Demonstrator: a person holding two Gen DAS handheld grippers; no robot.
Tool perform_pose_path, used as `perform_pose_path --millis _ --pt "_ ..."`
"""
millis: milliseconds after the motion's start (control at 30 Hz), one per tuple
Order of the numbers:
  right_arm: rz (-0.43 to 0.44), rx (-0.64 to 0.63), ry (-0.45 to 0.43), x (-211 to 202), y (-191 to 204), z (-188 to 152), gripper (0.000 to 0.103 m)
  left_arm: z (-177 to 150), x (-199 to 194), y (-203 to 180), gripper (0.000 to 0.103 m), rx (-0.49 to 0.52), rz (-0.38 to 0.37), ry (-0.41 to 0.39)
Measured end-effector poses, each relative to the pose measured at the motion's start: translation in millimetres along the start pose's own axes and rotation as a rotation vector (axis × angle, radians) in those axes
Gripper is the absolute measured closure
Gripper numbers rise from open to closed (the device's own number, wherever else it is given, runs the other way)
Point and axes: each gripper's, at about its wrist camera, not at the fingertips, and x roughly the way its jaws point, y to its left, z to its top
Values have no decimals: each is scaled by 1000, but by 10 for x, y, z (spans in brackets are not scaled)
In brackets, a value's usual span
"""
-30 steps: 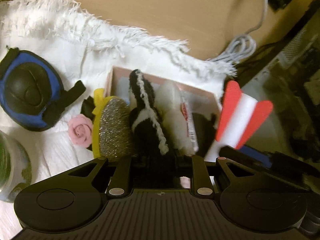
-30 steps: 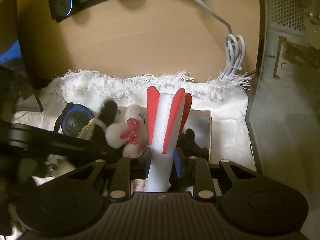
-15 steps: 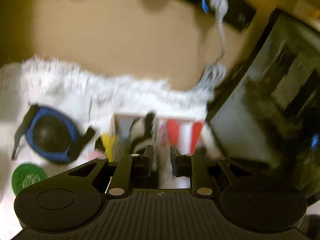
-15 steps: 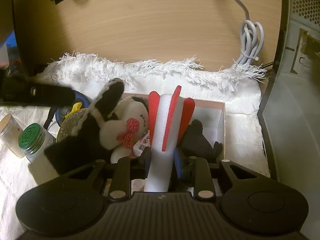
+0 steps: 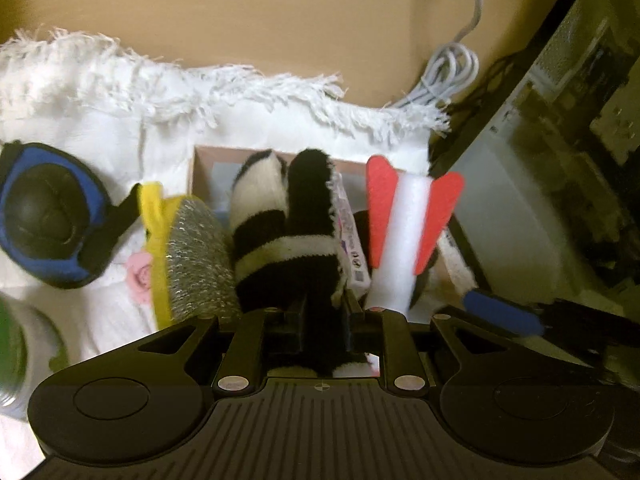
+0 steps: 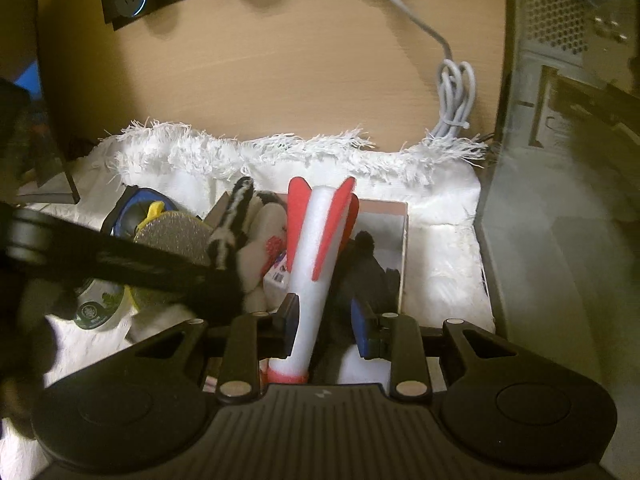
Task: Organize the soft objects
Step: 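Lower plush and rocket into the pink box and open both grippers, then grasp the blue-and-black knee pad on the cloth with the left gripper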
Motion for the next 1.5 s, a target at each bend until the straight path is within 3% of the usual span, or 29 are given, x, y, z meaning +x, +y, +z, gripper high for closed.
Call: perform_pose_path --millis 267,633,767,867,1033,1167,1267,1367,1400,1500 --pt "-18 -12 69 237 -11 -60 75 -57 199 -66 82 36 27 -10" --pt "-31 -72 97 491 209 12 75 -25 -523 183 82 20 -47 -131" --pt "-66 -90 106 496 250 35 65 -45 -869 465 82 -2 5 -211" --pt "-126 -111 120 500 266 48 45 -138 -1136 802 82 -34 84 -247" --pt "-167 -107 138 406 323 77 44 -315 -1506 1440 82 -95 193 -262" --pt "-199 -164 91 212 573 252 44 -429 -1657 1861 82 -172 244 -256" --pt "-201 -232 13 -15 875 520 40 -500 -1771 2062 82 -206 217 -275" --pt "-157 -302 -45 -195 1236 834 24 -539 -1865 2123 82 -199 174 -296" --pt "-130 -318 -46 -214 1368 953 19 -541 -1886 2121 82 -186 162 -300" --pt "-36 -322 -1 -133 1680 1236 18 -578 -1924 2079 82 -145 122 -296"
